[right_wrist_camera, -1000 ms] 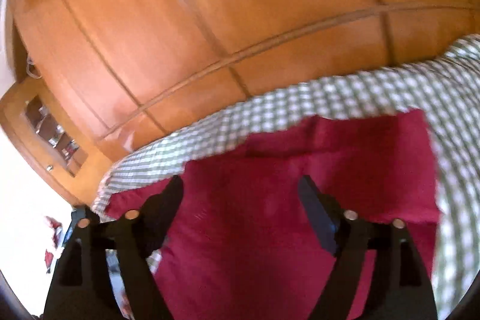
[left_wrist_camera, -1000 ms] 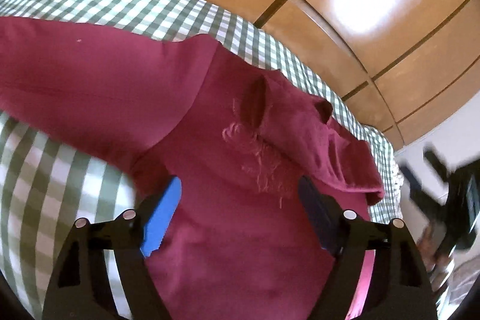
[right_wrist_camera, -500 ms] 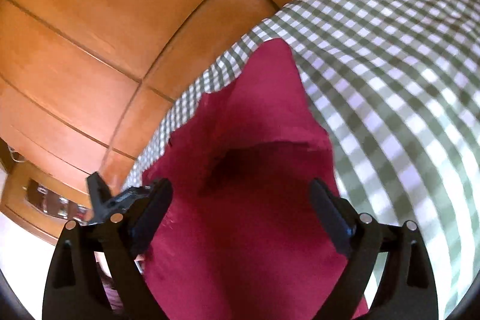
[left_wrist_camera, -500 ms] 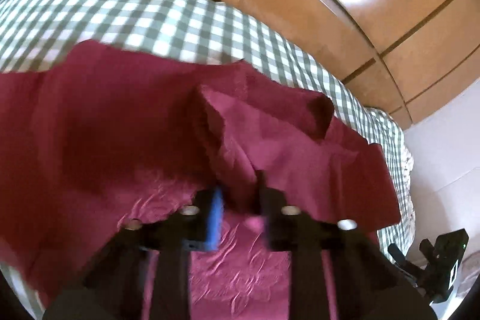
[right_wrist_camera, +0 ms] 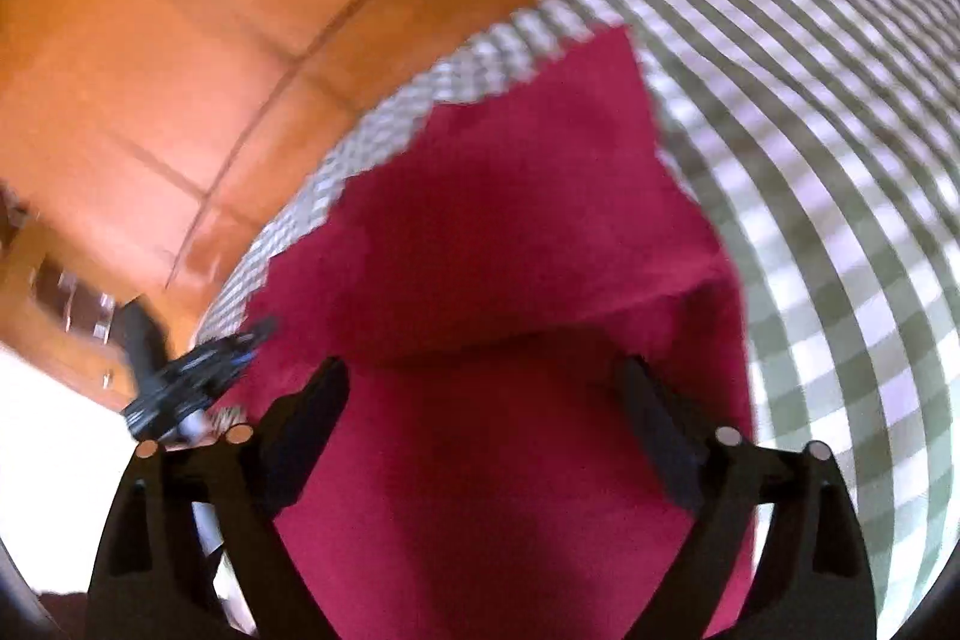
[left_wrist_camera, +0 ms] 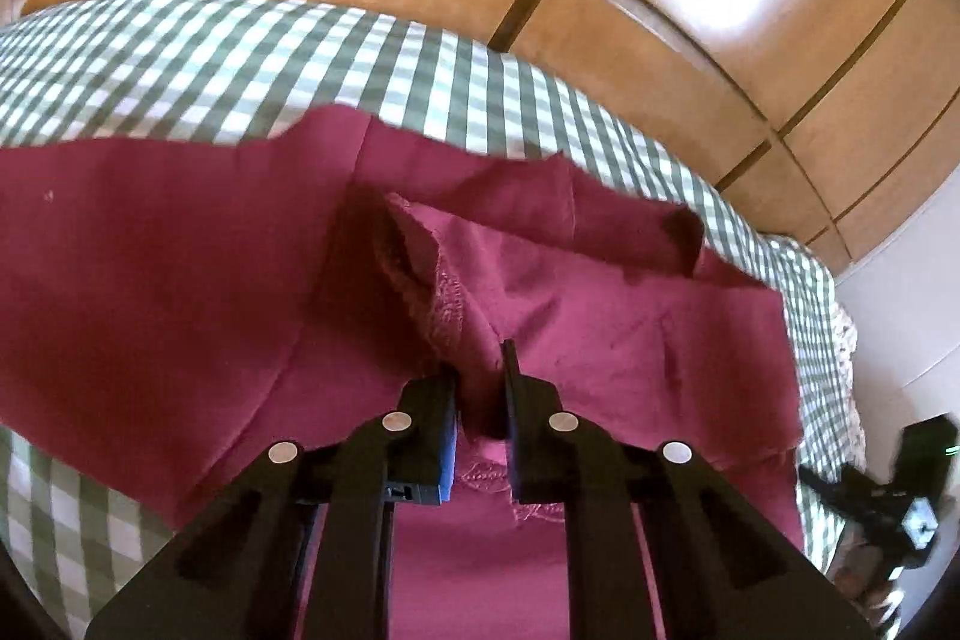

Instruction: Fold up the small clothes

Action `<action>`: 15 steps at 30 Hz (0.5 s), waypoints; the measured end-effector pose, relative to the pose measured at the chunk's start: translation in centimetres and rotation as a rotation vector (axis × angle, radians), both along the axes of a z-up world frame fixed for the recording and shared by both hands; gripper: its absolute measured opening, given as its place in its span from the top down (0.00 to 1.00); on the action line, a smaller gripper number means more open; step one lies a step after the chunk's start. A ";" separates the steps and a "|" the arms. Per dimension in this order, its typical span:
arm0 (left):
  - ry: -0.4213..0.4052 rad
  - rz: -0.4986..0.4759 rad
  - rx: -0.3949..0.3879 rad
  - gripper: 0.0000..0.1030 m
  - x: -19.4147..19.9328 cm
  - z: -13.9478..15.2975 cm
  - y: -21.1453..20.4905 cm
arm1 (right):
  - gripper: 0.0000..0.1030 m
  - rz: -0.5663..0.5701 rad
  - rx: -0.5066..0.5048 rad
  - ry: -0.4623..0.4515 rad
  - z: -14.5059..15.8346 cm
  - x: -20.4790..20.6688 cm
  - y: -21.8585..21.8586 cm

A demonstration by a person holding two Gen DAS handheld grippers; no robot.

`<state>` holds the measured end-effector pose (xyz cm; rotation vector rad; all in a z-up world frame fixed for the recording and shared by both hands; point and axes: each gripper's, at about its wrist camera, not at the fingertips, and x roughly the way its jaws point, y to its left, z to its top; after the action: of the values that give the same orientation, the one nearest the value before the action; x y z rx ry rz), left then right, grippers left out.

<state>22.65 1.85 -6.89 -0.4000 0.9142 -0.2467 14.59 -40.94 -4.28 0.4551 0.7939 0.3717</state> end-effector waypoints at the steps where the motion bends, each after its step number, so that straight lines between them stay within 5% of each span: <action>1: -0.005 -0.002 -0.003 0.89 -0.3 0.0 -0.1 | 0.13 -0.008 -0.023 -0.034 0.9 0.0 0.4; 7: -0.038 0.033 0.064 0.88 -0.9 0.2 -0.3 | 0.13 -0.157 -0.246 -0.023 -0.2 4.5 2.0; 10: -0.025 0.104 0.181 0.74 -0.2 -0.2 0.1 | 0.15 -0.204 -0.343 0.056 -3.6 6.6 2.6; 13: -0.029 0.122 0.214 0.73 -0.3 -0.5 0.7 | 0.12 -0.223 -0.480 -0.007 -4.5 6.1 4.3; 15: -0.046 0.136 0.265 0.60 -1.0 -0.1 0.5 | 0.09 -0.228 -0.521 -0.019 -4.9 6.1 4.9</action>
<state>21.67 2.36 -7.01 -0.2091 0.8572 -0.0092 20.73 -36.01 -9.17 0.0509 0.7770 -0.0489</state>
